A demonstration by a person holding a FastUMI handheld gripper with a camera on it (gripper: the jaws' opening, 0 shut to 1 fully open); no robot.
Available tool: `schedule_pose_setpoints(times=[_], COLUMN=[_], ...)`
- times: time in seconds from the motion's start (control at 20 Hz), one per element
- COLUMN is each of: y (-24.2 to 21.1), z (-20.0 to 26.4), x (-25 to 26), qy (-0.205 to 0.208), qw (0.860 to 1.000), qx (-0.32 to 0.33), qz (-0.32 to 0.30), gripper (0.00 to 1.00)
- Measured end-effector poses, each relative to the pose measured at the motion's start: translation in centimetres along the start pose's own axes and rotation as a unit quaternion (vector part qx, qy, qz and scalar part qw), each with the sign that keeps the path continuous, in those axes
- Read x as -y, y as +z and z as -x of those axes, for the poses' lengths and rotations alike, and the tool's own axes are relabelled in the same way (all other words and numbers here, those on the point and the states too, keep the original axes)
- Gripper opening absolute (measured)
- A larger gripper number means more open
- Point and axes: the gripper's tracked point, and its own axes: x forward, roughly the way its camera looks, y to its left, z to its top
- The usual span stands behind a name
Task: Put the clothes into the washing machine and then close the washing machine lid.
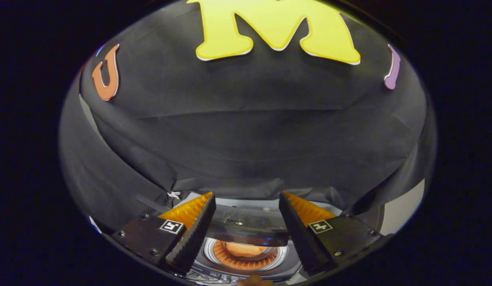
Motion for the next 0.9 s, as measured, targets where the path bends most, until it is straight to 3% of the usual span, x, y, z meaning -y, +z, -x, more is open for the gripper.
schedule_pose_setpoints(times=[0.45, 0.9], y=[-2.1, -2.2], z=[-2.7, -2.0], x=[-0.4, -0.4], qy=[0.006, 0.006], qw=[0.998, 1.000], qx=[-0.062, -0.015], qz=[-0.017, -0.009], gripper=[1.00, 1.00])
